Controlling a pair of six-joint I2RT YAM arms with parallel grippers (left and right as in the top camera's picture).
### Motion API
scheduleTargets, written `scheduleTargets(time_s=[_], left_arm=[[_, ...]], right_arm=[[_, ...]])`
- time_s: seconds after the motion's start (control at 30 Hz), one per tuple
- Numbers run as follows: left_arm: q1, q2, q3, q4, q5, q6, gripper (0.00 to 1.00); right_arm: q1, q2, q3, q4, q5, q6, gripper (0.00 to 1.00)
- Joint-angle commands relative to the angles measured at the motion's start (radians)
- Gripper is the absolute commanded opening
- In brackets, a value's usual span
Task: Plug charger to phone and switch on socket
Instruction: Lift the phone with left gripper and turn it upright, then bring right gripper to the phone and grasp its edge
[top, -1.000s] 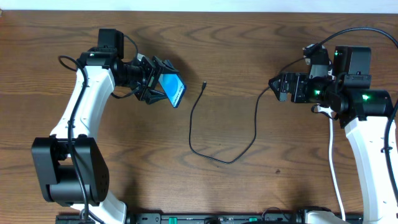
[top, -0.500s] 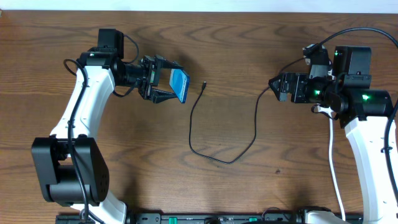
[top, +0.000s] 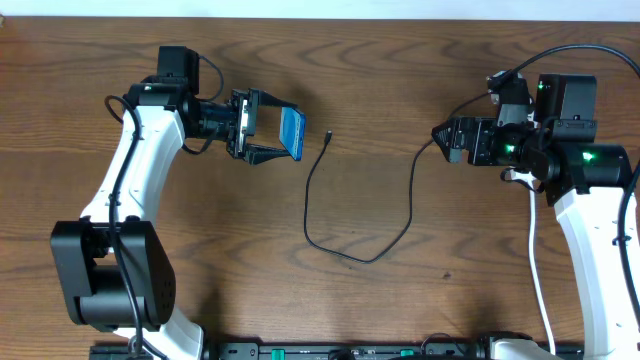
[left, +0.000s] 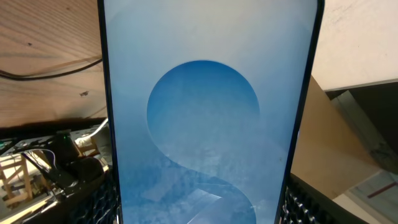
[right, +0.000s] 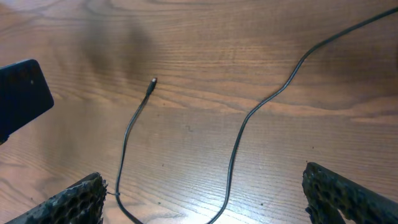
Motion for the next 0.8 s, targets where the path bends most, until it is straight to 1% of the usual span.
scheduleTargets(time_s=[0.0, 0.2, 0.3, 0.4, 0.47, 0.63, 0.77], left_arm=[[0.002, -0.026, 0.03, 0.023, -0.005, -0.016, 0.64], [0.002, -0.026, 0.03, 0.072, -0.183, -0.016, 0.64], [0.002, -0.026, 0.03, 0.075, -0.304, -0.016, 0.64], [0.002, -0.026, 0.03, 0.075, -0.379, -0.016, 0.64], [0.002, -0.026, 0.03, 0.075, -0.392, -0.024, 0.64], [0.002, -0.026, 0.03, 0.087, -0.403, -0.035, 0.64], [0.002, -0.026, 0.03, 0.09, -0.403, -0.05, 0.64]], right_arm=[[0.009, 0.007, 0.019, -0.002, -0.01, 0.013, 0.98], [0.026, 0.008, 0.015, 0.003, -0.01, 0.047, 0.98], [0.066, 0.018, 0.014, 0.023, -0.015, 0.077, 0.97], [0.12, 0.041, 0.014, 0.064, -0.034, 0.116, 0.97], [0.162, 0.063, 0.014, 0.107, -0.045, 0.148, 0.95], [0.282, 0.138, 0.014, 0.259, -0.044, 0.299, 0.91], [0.371, 0.185, 0.014, 0.368, -0.043, 0.375, 0.88]])
